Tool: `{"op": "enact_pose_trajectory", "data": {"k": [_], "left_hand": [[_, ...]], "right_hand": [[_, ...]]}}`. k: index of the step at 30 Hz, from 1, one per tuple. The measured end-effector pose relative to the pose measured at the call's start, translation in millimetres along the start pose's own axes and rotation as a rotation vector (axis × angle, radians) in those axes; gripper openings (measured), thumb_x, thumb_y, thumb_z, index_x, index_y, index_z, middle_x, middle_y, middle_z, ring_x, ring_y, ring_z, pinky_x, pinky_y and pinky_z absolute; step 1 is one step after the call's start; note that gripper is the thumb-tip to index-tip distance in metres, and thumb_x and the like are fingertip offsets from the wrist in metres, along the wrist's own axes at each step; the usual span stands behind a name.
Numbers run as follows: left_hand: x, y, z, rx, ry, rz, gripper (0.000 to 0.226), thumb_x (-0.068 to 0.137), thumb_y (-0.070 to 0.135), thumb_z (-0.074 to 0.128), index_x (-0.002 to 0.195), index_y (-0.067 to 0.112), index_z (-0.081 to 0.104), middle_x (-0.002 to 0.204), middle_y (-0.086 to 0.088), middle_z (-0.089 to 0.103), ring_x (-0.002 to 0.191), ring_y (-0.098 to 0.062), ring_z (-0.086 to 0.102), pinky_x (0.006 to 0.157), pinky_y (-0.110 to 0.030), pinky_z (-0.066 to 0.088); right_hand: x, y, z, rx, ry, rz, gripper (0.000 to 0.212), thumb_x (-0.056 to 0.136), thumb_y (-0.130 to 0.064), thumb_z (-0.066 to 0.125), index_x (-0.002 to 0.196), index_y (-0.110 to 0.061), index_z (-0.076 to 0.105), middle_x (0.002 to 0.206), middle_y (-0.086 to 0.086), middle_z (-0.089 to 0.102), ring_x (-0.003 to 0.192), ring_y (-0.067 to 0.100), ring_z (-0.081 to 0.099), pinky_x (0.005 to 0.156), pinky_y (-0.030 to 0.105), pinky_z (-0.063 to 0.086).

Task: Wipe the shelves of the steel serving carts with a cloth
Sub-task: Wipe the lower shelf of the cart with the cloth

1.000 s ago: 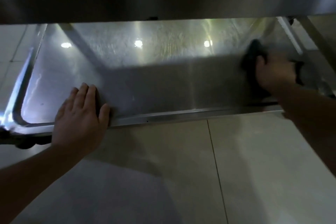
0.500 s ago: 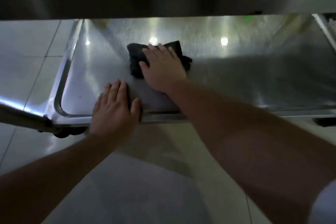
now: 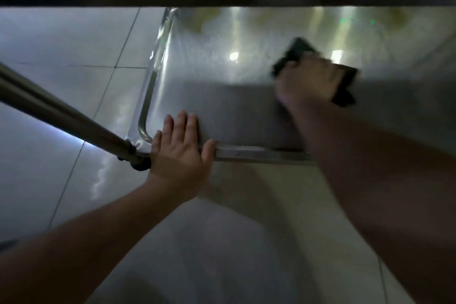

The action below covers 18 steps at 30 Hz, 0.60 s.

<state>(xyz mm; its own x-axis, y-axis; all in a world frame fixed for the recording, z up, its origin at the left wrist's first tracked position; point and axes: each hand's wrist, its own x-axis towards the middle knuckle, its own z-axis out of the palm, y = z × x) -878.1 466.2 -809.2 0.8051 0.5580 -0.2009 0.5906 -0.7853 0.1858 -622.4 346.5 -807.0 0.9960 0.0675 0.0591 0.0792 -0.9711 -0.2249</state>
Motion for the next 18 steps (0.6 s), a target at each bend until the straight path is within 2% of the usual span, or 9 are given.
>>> {"op": "enact_pose_trajectory", "data": {"k": [2,5,6,8,11,14,16,18], "left_hand": [[0.0,-3.0,0.4,-0.103,0.04,0.001,0.081,0.097,0.061,0.011,0.169,0.022,0.008,0.177,-0.001,-0.001,0.163,-0.02,-0.006,0.13,-0.042,-0.002],[-1.4,-11.3,1.4,-0.359,0.159,-0.018,0.067,0.102,0.056,0.024,0.161,0.025,0.028,0.175,-0.004,0.014,0.16,-0.021,0.016,0.13,-0.045,0.015],[-2.6,-12.0,1.5,-0.408,0.188,-0.03,0.061,0.103,0.054,0.028,0.158,0.026,0.031,0.174,-0.004,0.017,0.158,-0.023,0.022,0.128,-0.049,0.02],[-4.9,-10.7,1.3,-0.435,0.2,-0.053,0.059,0.105,0.052,0.034,0.157,0.023,0.034,0.173,-0.008,0.02,0.157,-0.028,0.026,0.126,-0.052,0.024],[-4.0,-9.6,0.7,-0.309,0.145,-0.024,0.072,0.101,0.056,0.028,0.162,0.019,0.03,0.174,-0.007,0.019,0.161,-0.025,0.015,0.13,-0.048,0.014],[-1.0,-8.3,1.0,-0.194,0.096,-0.014,0.069,0.105,0.055,0.026,0.165,0.022,0.024,0.175,-0.002,0.015,0.163,-0.021,0.004,0.131,-0.046,0.007],[-1.1,-5.5,0.9,-0.162,0.084,-0.024,0.064,0.109,0.051,0.029,0.167,0.023,0.02,0.176,-0.001,0.011,0.163,-0.021,0.001,0.13,-0.047,0.005],[-1.0,-3.6,2.1,-0.129,0.075,-0.027,0.065,0.11,0.051,0.028,0.168,0.024,0.015,0.177,-0.001,0.007,0.163,-0.021,-0.002,0.13,-0.047,0.003]], "right_hand": [[-36.7,-68.7,5.2,-0.008,-0.147,-0.343,0.049,0.098,-0.044,0.038,0.128,-0.015,0.062,0.133,0.015,0.063,0.126,0.037,0.054,0.109,0.05,0.035],[-90.0,-111.5,7.7,0.021,-0.366,-0.817,0.055,0.107,-0.045,0.033,0.156,-0.02,0.038,0.165,0.004,0.034,0.153,0.028,0.025,0.126,0.05,0.012],[-96.5,-102.1,6.2,0.042,-0.377,-0.894,0.057,0.108,-0.046,0.032,0.16,-0.023,0.032,0.169,0.0,0.028,0.157,0.024,0.018,0.128,0.049,0.007],[-91.9,-58.1,3.6,0.062,-0.344,-0.945,0.058,0.108,-0.048,0.033,0.161,-0.025,0.032,0.169,-0.003,0.029,0.157,0.021,0.019,0.129,0.048,0.009],[-59.4,27.7,-5.0,0.039,-0.271,-0.837,0.062,0.101,-0.053,0.033,0.154,-0.022,0.045,0.16,0.002,0.045,0.148,0.027,0.037,0.124,0.05,0.024],[-17.0,113.6,-18.8,0.008,-0.157,-0.54,0.068,0.095,-0.056,0.027,0.147,-0.019,0.05,0.152,0.009,0.053,0.138,0.034,0.047,0.119,0.051,0.032],[-5.7,147.1,-30.6,-0.005,-0.11,-0.207,0.066,0.1,-0.054,0.026,0.152,-0.019,0.042,0.158,0.011,0.045,0.145,0.034,0.039,0.123,0.053,0.024],[-11.3,143.8,-33.2,-0.023,-0.152,0.044,0.064,0.105,-0.049,0.027,0.16,-0.017,0.03,0.167,0.009,0.03,0.155,0.032,0.022,0.127,0.052,0.01]]}}
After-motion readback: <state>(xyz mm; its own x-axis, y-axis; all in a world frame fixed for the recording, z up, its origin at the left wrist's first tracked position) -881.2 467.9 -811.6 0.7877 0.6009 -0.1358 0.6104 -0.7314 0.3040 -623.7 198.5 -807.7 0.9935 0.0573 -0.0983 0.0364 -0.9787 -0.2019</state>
